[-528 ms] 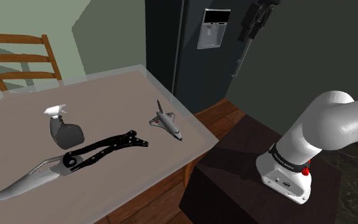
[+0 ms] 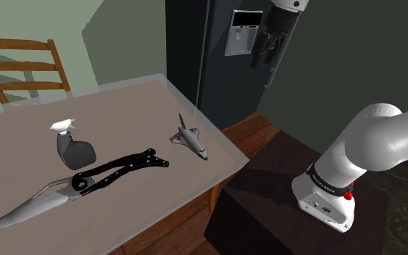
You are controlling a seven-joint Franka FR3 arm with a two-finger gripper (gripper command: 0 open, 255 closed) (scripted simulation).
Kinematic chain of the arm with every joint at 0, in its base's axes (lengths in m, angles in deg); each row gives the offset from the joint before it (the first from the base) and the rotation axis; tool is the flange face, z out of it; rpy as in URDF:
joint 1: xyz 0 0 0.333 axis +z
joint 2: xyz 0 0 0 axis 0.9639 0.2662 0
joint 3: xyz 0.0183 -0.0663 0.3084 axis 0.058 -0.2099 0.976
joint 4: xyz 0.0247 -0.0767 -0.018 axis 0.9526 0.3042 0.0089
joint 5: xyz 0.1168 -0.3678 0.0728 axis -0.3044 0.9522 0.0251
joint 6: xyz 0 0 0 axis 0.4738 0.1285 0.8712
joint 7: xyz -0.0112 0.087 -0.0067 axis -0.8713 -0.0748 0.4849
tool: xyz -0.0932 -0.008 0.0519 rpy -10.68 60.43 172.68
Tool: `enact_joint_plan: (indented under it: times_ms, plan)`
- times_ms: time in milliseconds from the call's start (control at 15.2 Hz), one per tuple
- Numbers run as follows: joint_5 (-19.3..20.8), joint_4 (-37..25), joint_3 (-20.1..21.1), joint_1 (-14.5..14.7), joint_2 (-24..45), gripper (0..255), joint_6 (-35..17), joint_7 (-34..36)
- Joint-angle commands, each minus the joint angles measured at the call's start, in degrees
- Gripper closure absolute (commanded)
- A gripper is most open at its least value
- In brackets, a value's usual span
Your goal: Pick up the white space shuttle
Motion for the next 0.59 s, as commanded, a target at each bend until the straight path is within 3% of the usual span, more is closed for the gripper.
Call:
enact_joint_plan:
  times_ms: [0,528]
  plan:
    - [-0.49,1.22,0.73,0.11,2.58,0,-3.54,0.93]
    - [-2.39,4.96,3.89,0.87,15.11,0,-18.39,4.87]
